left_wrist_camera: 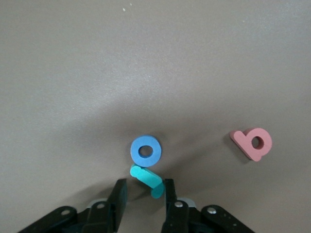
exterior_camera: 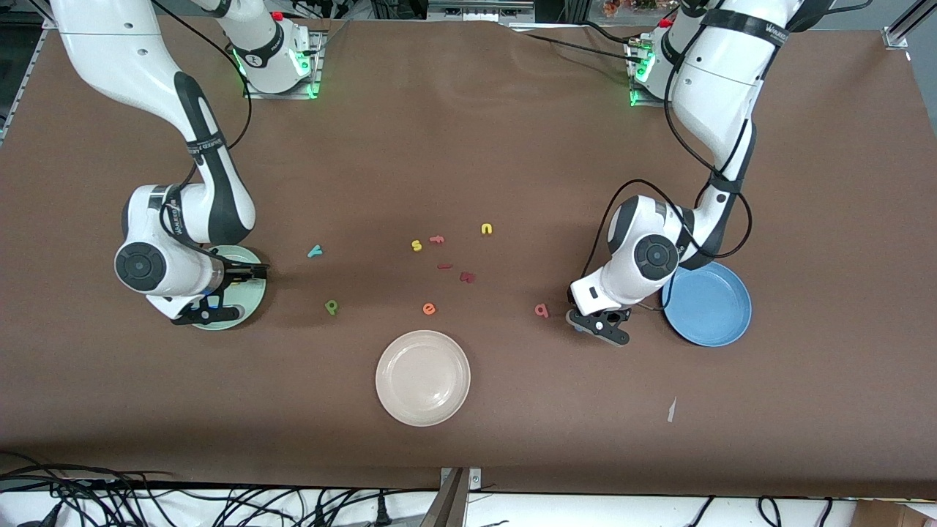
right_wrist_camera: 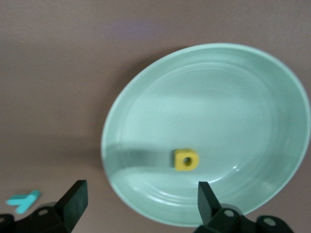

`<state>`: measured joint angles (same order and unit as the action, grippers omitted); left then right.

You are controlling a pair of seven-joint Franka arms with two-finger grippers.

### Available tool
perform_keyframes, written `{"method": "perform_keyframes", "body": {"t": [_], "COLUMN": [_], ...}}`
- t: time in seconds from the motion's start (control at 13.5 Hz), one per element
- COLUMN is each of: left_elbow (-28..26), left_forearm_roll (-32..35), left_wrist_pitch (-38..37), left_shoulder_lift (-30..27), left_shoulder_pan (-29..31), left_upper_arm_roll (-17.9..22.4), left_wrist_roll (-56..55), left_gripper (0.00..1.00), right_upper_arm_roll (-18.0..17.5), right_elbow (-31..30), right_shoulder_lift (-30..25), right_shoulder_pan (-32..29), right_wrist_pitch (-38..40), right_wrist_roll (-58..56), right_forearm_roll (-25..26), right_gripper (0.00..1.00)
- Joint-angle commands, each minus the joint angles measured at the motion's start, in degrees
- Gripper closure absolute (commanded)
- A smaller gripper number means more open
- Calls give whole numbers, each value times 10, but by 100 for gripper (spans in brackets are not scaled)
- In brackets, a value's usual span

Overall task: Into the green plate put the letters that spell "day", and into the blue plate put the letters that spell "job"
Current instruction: 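Release the yellow letter on the green plate while the left gripper grasps cyan j, then drop the cyan j on the blue plate while the right gripper nears cyan y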

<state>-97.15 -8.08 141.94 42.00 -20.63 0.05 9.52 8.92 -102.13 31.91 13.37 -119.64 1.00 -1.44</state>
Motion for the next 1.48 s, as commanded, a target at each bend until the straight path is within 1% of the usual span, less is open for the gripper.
{"method": "perform_keyframes", "body": {"t": [0.0, 0.15, 0.22, 0.37, 0.45, 0.59, 0.74, 0.89, 1.11, 1.19, 1.41], "left_elbow": [17, 17, 17, 17, 17, 17, 16, 6, 2, -10, -62], "left_forearm_roll": [6, 7, 7, 7, 7, 8, 9, 11, 11, 11, 11], "left_wrist_pitch": [2, 2, 2, 2, 2, 2, -1, -16, -86, -94, -95], "left_shoulder_lift": [19, 19, 19, 19, 19, 17, 8, -23, -60, -72, -111], "left_shoulder_pan": [-6, -6, -6, -6, -6, -6, -3, 4, 36, 53, 99], "left_upper_arm_roll": [2, 2, 2, 2, 2, 2, 6, 12, 12, 12, 12], "left_wrist_roll": [1, 1, 1, 1, 2, 2, 2, 1, 19, 46, 132], "left_gripper": [65, 72, 80, 97, 100, 100, 100, 100, 100, 100, 100], "right_upper_arm_roll": [-34, -59, -71, -88, -91, -104, -116, -117, -117, -116, -116], "right_elbow": [-29, -61, -86, -154, -194, -248, -271, -273, -280, -279, -279], "right_shoulder_lift": [-37, -60, -74, -101, -112, -118, -116, -112, -102, -102, -97], "right_shoulder_pan": [0, 0, 0, 0, 0, 0, 0, 0, 0, -1, 0], "right_wrist_pitch": [12, -3, -28, -110, -159, -232, -276, -280, -304, -306, -306], "right_wrist_roll": [68, 98, 112, 117, 117, 111, 110, 93, 46, 22, 13], "right_forearm_roll": [-12, -13, -12, -11, -10, -8, -7, -7, -7, -8, -7], "right_gripper": [0, 0, 0, 0, 0, 0, 0, 0, 0, 0, 1]}}
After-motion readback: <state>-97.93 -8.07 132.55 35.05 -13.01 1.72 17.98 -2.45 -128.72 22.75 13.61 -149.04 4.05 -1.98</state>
